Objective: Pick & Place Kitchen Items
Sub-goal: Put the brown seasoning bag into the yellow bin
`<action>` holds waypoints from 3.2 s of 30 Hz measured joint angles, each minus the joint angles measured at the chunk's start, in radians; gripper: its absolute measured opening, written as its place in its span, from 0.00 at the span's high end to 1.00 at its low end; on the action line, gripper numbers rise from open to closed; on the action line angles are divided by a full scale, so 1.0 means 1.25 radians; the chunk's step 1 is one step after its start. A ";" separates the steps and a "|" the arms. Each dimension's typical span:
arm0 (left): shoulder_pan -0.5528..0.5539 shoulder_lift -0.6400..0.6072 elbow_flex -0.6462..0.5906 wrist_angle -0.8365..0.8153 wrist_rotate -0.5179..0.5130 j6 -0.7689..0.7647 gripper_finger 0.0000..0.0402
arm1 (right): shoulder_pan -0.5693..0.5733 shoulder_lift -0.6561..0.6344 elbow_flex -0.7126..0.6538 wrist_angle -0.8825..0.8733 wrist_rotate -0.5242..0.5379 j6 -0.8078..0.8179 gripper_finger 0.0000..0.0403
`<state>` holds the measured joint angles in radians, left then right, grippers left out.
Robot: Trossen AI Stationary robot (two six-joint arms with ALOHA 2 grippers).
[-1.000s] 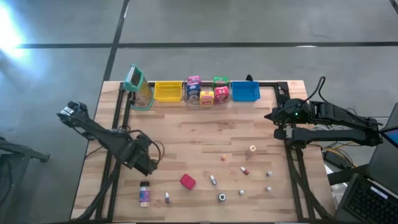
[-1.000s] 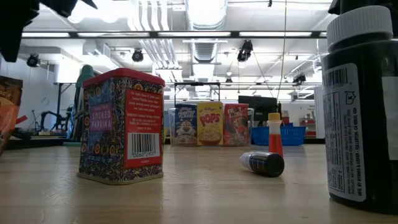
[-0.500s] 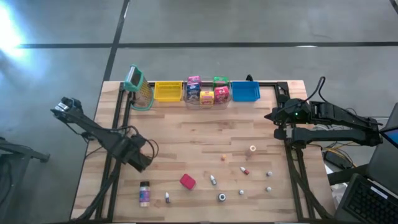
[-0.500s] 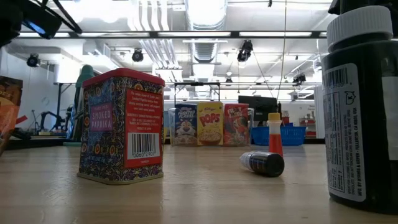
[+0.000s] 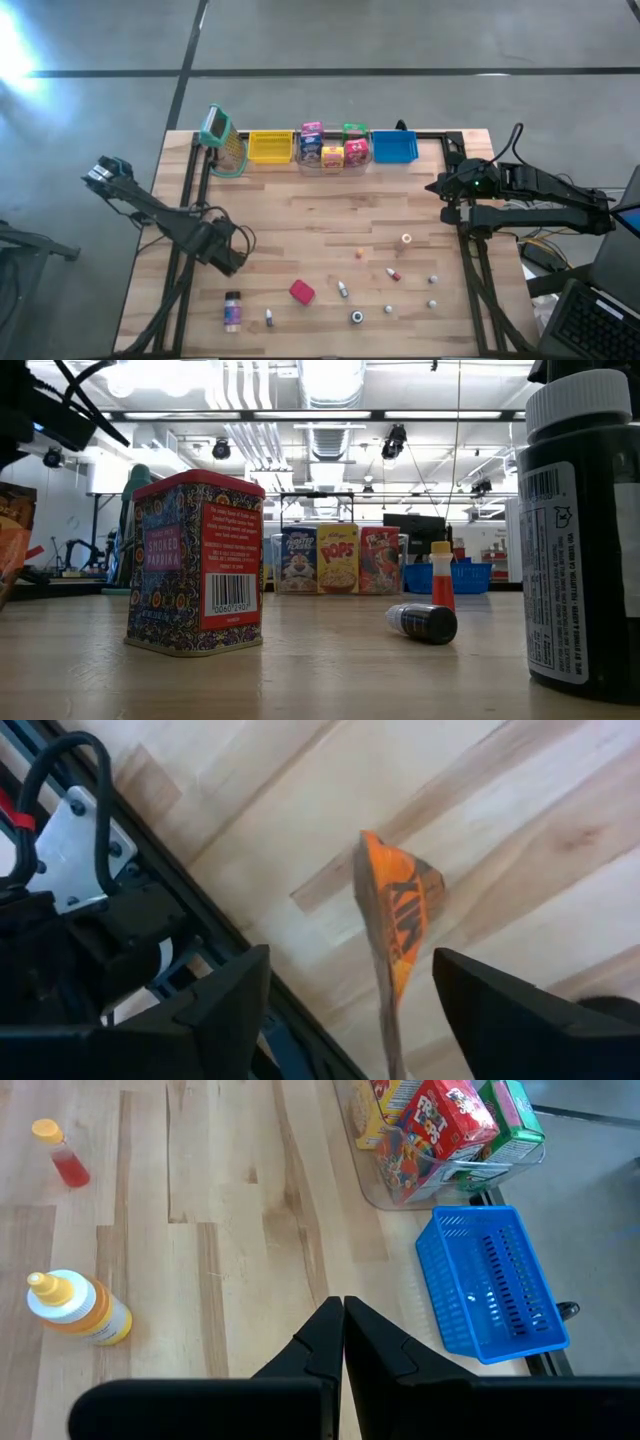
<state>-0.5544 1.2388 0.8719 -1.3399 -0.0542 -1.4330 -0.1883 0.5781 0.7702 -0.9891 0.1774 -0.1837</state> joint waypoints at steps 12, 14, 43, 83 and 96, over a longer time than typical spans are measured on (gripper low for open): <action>0.008 0.000 -0.006 0.044 -0.011 -0.003 0.64 | 0.000 0.000 0.000 0.000 0.000 0.000 0.98; 0.008 0.000 -0.006 0.044 -0.009 -0.003 0.69 | 0.000 0.000 0.000 0.000 0.000 0.000 0.98; 0.088 -0.010 0.035 0.051 -0.472 0.192 0.99 | 0.000 0.000 0.000 0.000 0.000 0.000 0.98; 1.036 0.351 0.491 0.214 -0.206 1.307 1.00 | 0.000 0.000 0.000 0.000 0.000 0.000 0.98; 1.077 0.465 0.536 0.213 -0.206 1.336 1.00 | 0.000 0.000 0.000 0.000 0.000 0.000 0.98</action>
<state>0.7918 1.8198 1.5424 -1.0736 -0.3112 0.2370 -0.1883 0.5785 0.7700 -0.9894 0.1776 -0.1837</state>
